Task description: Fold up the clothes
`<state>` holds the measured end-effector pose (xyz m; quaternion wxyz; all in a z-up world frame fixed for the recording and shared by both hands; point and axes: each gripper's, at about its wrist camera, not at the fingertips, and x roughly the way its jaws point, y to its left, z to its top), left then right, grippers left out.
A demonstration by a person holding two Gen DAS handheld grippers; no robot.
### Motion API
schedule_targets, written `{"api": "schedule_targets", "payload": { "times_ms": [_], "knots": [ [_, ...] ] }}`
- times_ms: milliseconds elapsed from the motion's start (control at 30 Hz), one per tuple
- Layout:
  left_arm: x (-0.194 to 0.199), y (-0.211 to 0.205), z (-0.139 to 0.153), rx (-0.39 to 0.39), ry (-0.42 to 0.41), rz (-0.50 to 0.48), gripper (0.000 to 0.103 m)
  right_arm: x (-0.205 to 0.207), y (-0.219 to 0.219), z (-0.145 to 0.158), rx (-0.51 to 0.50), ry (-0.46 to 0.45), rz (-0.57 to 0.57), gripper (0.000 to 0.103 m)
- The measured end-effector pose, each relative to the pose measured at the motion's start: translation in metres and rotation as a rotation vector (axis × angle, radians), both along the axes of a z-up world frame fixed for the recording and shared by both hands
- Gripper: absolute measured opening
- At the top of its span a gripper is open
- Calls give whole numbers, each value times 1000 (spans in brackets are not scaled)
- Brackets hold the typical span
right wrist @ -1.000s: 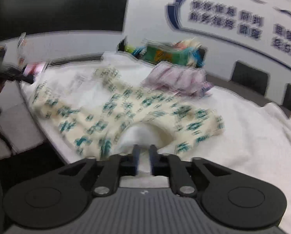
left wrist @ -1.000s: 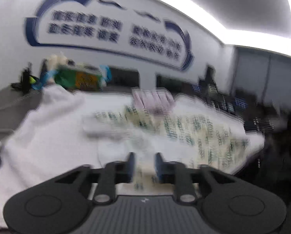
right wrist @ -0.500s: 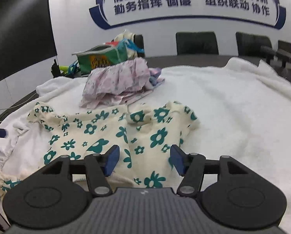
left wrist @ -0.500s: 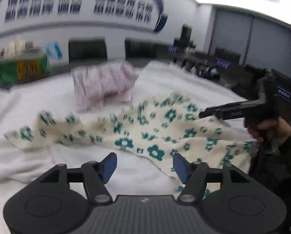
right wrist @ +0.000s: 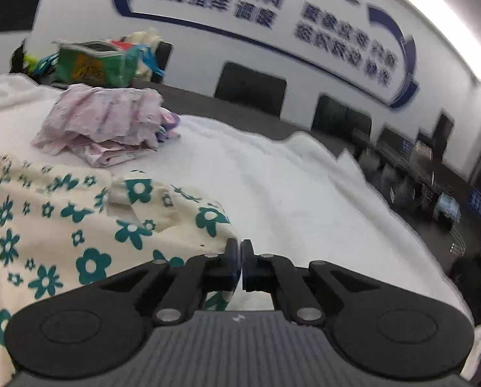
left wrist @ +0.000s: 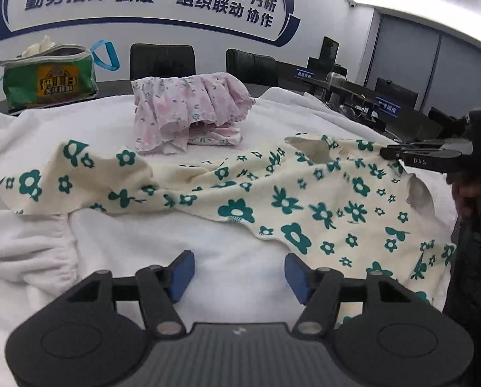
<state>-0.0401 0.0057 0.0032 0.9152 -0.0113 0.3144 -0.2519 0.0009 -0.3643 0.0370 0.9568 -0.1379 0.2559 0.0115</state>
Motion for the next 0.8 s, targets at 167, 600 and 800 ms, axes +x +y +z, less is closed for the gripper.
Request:
{"api": "schedule_targets", "payload": {
  "times_ms": [167,600,800],
  "knots": [
    [1,-2,1,0,-1,-1,62,-7,-24,4,225,19,-3,47],
    [3,0,0,-12,3,-4,62,-8,-26,-12,87,26,-124,5],
    [4,-1,0,-15,4,-7,63,-27,-37,2,161,6,-109,38]
  ]
}}
